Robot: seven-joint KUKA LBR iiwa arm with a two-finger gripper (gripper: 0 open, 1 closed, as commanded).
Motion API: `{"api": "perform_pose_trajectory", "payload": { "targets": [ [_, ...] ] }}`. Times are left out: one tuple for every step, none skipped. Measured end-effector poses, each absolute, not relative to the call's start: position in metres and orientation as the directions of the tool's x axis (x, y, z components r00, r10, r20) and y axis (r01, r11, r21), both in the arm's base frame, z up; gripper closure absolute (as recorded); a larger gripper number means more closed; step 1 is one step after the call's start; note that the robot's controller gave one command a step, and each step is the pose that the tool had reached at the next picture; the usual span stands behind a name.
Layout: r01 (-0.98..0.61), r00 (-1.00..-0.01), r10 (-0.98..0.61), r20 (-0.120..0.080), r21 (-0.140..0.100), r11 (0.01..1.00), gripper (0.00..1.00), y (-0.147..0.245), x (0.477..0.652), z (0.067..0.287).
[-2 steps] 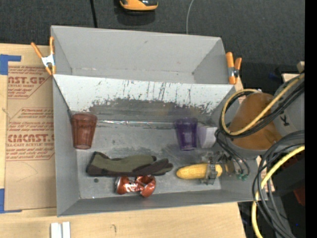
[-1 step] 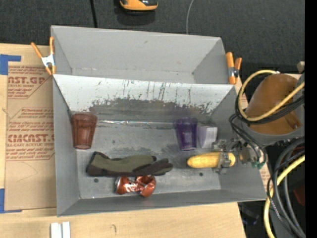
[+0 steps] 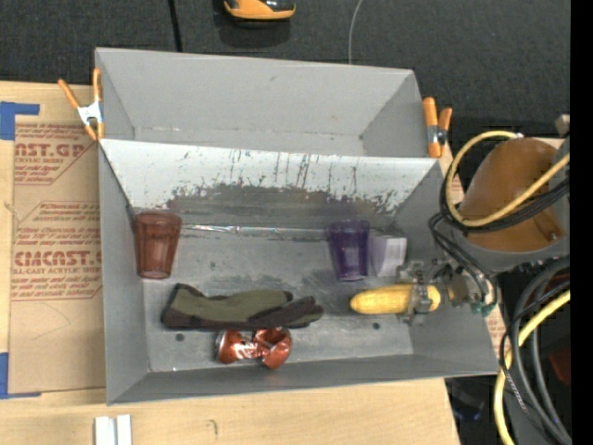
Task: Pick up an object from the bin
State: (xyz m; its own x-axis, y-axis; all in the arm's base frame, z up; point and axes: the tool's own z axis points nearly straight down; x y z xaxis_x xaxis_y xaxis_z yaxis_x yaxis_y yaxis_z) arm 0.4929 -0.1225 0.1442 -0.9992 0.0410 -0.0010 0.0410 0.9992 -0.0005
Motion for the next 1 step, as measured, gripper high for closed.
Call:
{"api": "perform_pose_trajectory", "payload": {
  "targets": [
    [0.037,-0.999,0.037,-0.005,-0.001,0.999,1.0,-0.1392,0.5129,0.2871]
  ]
}}
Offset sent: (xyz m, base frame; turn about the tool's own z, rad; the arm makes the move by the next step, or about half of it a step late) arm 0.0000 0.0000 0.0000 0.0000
